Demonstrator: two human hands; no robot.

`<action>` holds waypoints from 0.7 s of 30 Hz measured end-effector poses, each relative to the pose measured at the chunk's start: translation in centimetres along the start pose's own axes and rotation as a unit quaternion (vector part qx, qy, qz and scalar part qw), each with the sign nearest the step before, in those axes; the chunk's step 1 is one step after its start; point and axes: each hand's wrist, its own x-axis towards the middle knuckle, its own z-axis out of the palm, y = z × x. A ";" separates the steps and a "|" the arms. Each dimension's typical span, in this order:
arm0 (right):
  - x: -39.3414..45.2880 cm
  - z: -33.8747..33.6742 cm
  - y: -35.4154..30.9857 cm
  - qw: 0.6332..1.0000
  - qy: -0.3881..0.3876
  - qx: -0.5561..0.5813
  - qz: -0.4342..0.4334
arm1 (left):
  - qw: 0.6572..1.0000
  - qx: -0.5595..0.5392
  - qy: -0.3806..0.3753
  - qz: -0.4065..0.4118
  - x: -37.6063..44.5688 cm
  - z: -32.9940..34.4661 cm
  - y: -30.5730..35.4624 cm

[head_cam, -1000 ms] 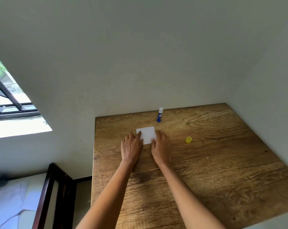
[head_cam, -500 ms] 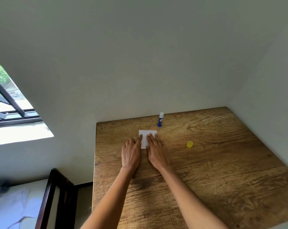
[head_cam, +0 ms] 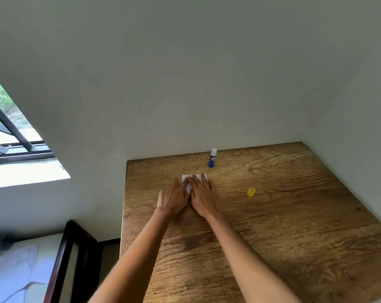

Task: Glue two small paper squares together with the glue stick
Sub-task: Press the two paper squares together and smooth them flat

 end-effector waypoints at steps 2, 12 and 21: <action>0.1 -0.1 -0.1 1.000 -0.003 0.000 0.008 | 0.999 0.011 -0.032 0.000 0.6 -0.4 0.0; -1.0 0.5 0.1 0.988 0.062 0.012 0.144 | 1.000 0.021 0.008 -0.019 -0.8 1.3 -0.1; -3.7 0.4 0.2 0.983 0.103 0.019 0.151 | 0.996 0.029 0.088 -0.019 -2.5 1.6 0.1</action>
